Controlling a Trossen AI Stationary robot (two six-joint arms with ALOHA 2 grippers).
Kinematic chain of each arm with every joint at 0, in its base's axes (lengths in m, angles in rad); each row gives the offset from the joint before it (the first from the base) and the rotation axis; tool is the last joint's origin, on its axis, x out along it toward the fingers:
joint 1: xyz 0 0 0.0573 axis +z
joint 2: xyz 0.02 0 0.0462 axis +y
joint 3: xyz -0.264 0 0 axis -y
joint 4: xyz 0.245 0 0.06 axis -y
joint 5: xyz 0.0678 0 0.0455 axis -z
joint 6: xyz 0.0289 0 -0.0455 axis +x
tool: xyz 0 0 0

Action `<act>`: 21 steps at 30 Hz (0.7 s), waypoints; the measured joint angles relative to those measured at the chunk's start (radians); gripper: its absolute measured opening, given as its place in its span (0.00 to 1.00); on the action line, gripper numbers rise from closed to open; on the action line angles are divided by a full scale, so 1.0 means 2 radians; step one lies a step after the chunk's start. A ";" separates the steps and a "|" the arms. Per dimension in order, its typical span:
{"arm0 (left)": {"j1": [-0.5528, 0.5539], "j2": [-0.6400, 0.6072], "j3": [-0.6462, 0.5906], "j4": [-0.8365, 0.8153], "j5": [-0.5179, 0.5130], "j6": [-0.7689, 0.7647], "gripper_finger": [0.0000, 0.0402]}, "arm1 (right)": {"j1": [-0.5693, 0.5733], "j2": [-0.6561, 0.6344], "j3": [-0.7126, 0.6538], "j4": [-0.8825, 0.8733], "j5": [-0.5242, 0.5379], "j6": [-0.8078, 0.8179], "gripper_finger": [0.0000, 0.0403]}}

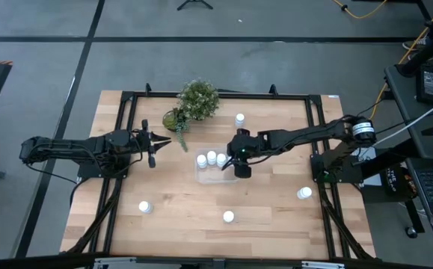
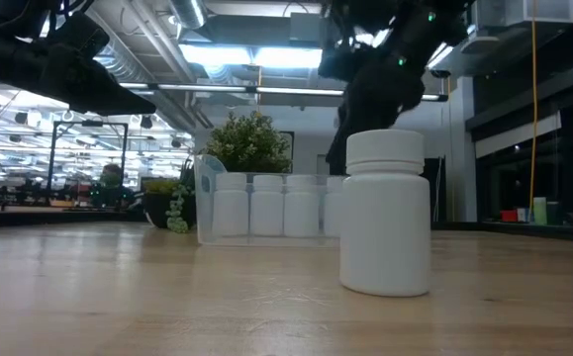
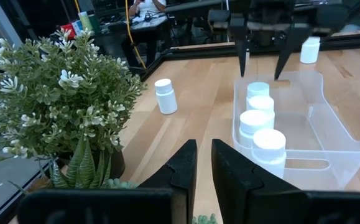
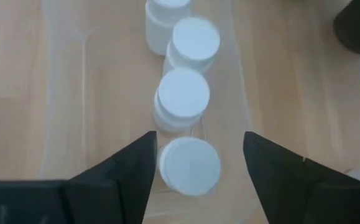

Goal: Pick and place pill bottles into a basket
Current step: Put the pill bottle into the bin

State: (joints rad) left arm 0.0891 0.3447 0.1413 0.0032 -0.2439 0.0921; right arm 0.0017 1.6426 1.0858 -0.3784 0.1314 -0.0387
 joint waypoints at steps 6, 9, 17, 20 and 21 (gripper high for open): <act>0.000 0.000 0.000 -0.002 -0.002 0.000 0.11 | 0.000 -0.042 0.009 -0.024 0.000 -0.016 0.56; 0.000 0.000 0.000 -0.002 -0.002 0.000 0.11 | 0.000 -0.070 0.009 -0.030 0.000 -0.036 0.48; 0.000 0.000 0.000 -0.001 -0.002 0.000 0.12 | 0.000 -0.146 -0.004 -0.047 0.000 -0.062 0.07; 0.000 0.000 0.000 -0.002 0.000 0.000 0.16 | 0.000 -0.172 -0.037 -0.034 0.000 -0.058 0.03; 0.000 0.000 0.000 -0.002 0.000 0.000 0.18 | 0.000 -0.179 -0.053 -0.018 0.000 -0.053 0.03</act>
State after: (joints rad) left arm 0.0890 0.3447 0.1413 -0.0002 -0.2432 0.0925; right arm 0.0021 1.2848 0.9794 -0.4151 0.1320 -0.1447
